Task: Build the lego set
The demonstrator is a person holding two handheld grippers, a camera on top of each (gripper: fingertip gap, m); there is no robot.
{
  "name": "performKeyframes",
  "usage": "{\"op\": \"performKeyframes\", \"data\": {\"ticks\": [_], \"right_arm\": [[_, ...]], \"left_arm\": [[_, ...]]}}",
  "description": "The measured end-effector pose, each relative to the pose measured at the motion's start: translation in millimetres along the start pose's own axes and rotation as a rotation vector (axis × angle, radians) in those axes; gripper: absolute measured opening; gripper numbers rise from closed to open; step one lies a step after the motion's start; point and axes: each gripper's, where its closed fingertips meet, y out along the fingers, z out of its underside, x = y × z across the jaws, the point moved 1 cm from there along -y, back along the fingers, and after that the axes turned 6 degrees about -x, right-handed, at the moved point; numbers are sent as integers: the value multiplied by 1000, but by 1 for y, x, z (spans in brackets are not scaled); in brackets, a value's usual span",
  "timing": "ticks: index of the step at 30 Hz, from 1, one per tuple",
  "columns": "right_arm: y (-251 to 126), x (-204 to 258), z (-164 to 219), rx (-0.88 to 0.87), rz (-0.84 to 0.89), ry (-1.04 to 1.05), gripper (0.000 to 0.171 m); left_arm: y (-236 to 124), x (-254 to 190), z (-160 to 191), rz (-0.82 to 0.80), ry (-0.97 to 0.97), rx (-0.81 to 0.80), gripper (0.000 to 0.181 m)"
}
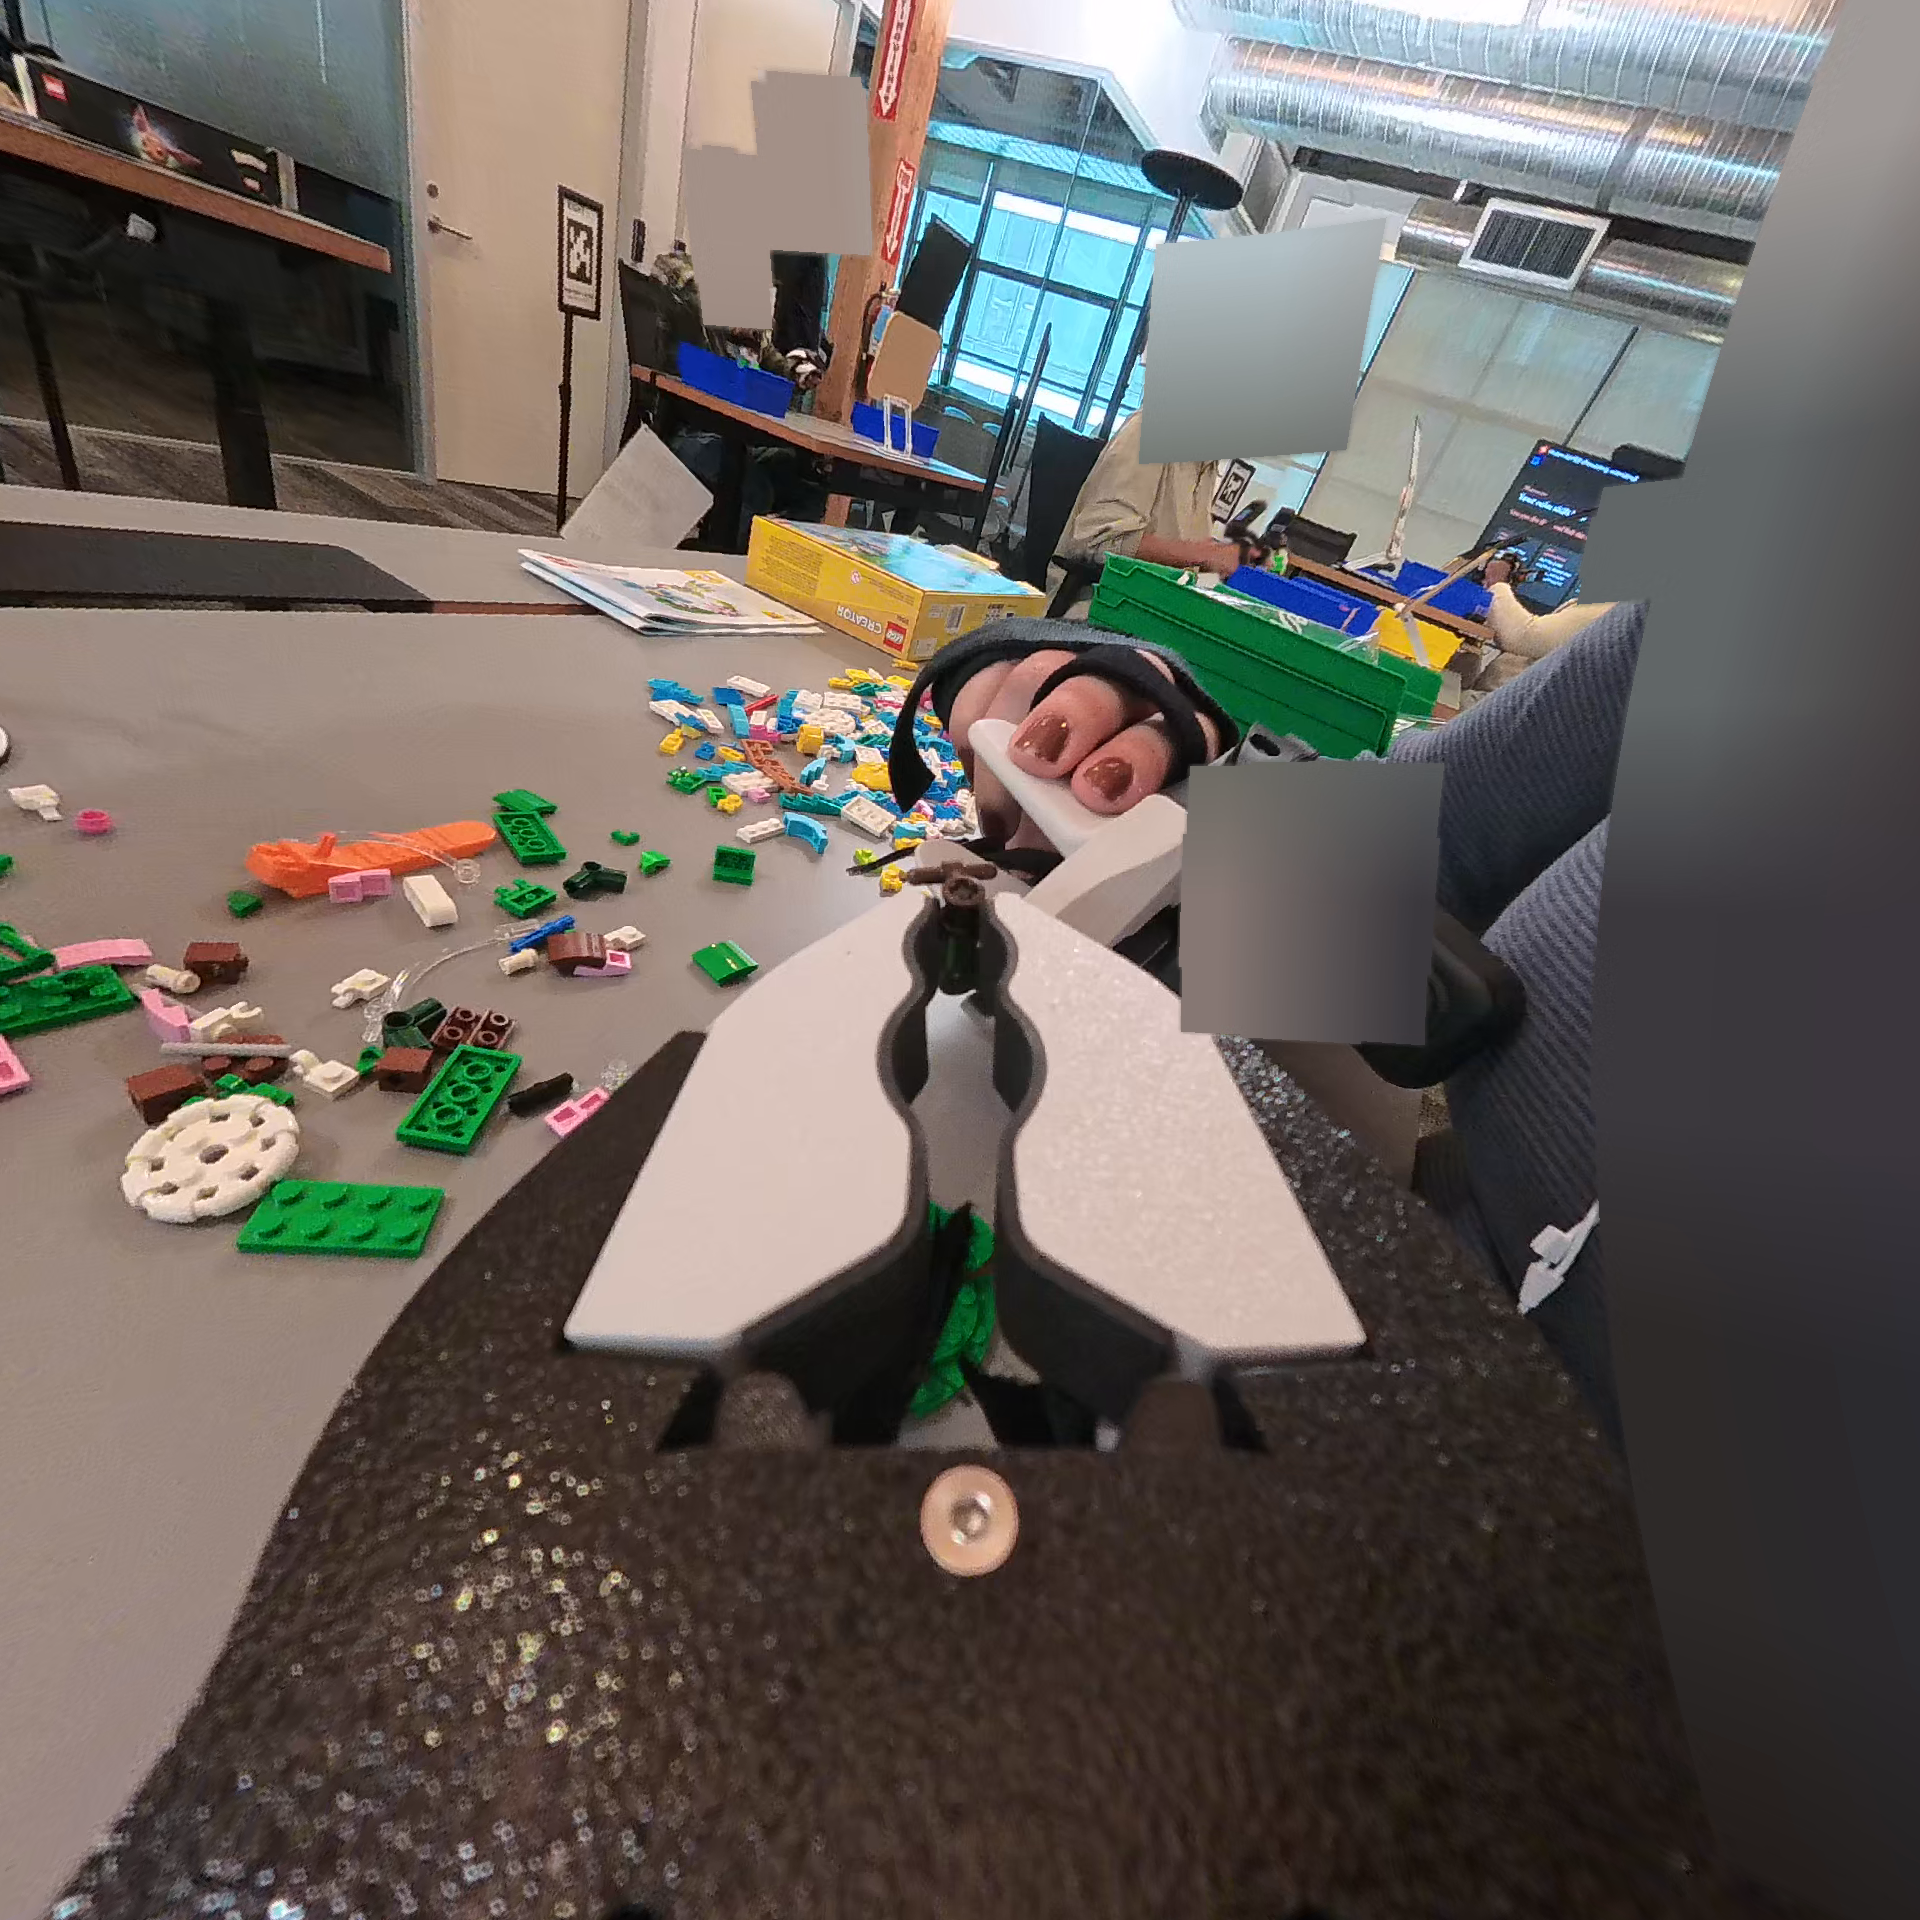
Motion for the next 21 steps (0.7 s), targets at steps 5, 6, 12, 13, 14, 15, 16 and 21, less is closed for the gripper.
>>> {"op": "performKeyframes", "data": {"ticks": [5,6,12,13,14,15,16,21], "right_arm": [[1,-2,0,3,16,2,7],[1,-2,0,2,19,3,7],[2,-1,-2,-16,19,26,15],[2,-1,-2,-20,16,34,17],[1,0,-2,-22,16,42,18],[1,0,-2,-24,16,51,19],[0,0,-2,-24,17,63,19],[-7,3,11,15,39,182,19]], "left_arm": [[0,0,-2,-5,10,-5,7],[0,0,-2,-5,11,-6,7],[-1,2,-5,-12,15,-21,6],[-2,2,-5,-15,15,-24,6],[-3,3,-6,-21,17,-28,7],[-4,5,-7,-31,21,-34,7],[-5,7,-8,-43,24,-41,7],[-15,20,-14,-129,54,-87,7]]}}
